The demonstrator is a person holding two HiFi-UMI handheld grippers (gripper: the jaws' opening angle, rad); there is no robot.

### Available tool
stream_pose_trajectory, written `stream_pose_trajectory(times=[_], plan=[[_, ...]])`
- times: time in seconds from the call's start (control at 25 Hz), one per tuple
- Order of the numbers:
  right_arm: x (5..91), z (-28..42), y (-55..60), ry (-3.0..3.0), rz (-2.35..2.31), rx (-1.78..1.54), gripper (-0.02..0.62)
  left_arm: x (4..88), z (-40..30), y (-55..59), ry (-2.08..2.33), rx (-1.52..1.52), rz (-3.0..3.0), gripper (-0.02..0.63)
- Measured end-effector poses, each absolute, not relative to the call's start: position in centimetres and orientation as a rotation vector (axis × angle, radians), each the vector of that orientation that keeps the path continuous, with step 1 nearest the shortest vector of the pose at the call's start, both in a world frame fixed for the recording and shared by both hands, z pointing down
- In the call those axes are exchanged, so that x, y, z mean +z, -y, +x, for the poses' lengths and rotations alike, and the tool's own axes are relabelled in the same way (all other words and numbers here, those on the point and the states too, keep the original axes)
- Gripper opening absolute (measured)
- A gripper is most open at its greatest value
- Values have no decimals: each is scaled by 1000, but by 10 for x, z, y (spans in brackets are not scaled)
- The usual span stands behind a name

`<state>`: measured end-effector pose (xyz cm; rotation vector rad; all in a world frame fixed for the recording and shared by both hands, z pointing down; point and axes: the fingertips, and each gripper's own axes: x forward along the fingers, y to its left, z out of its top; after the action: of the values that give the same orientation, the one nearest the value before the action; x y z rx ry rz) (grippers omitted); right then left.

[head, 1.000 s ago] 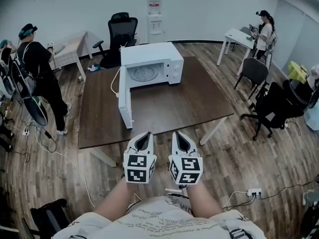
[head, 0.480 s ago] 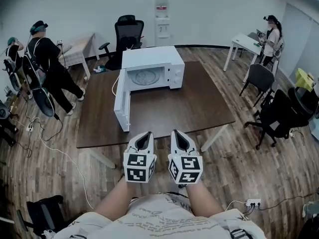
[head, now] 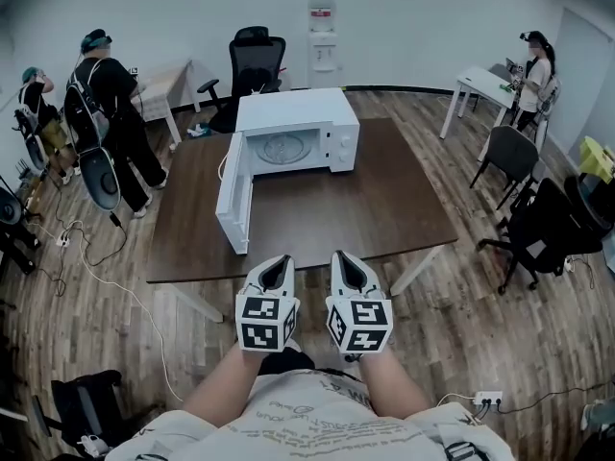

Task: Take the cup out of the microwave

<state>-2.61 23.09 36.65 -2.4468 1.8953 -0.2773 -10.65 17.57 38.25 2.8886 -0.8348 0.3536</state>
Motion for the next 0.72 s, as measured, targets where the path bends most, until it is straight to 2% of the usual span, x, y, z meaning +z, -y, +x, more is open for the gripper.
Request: stream_pose_trajectory(times=[0.72], plan=[[382,33,-153,-1898,-2493,-332,12,396,-38,-96,771,346,2865,14]])
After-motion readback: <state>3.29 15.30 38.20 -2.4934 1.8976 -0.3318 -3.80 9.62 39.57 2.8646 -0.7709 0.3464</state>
